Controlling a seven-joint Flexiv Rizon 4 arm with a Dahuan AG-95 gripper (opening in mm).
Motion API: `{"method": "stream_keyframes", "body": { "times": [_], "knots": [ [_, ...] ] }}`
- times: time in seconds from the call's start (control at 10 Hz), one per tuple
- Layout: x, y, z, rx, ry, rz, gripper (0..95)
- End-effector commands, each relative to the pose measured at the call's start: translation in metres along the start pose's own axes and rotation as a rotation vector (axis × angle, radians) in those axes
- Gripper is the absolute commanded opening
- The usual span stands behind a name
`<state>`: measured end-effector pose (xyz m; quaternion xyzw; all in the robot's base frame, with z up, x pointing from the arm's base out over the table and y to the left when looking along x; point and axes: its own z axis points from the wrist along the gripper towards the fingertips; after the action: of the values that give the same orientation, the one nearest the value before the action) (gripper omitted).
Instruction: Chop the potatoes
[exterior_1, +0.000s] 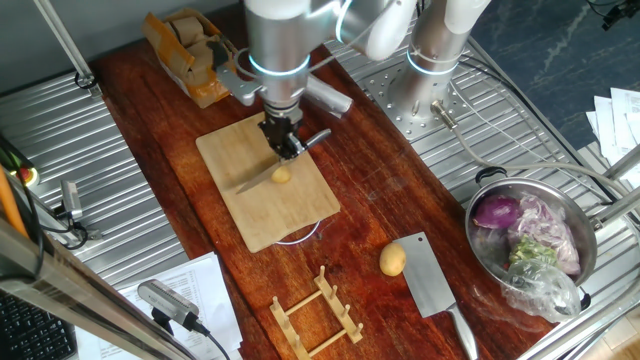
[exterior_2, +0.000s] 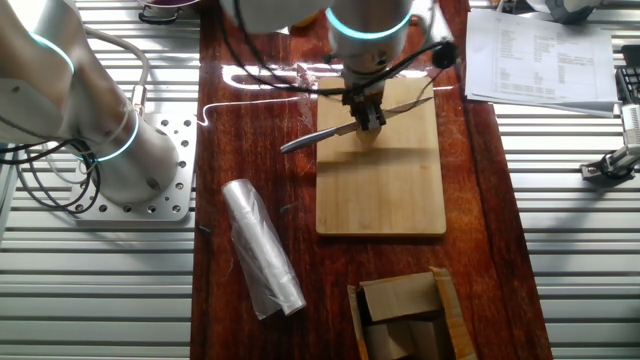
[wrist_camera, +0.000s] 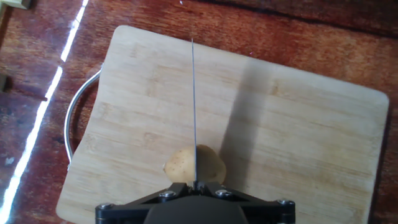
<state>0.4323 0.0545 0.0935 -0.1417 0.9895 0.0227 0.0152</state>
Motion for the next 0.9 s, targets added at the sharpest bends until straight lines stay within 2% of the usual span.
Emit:
{"method": "stream_keyframes", "body": {
  "times": [0.1,0.4,0.9],
  "knots": [
    [-0.0061,-0.0001,-0.0002,0.001,0.032,-0.006,0.0],
    [-0.0079,-0.0006,-0.0009,0.009,0.062,-0.016,0.0],
    [-0.0122,-0.0011,-0.0038,0.008,0.078,-0.026,0.0]
  ]
}}
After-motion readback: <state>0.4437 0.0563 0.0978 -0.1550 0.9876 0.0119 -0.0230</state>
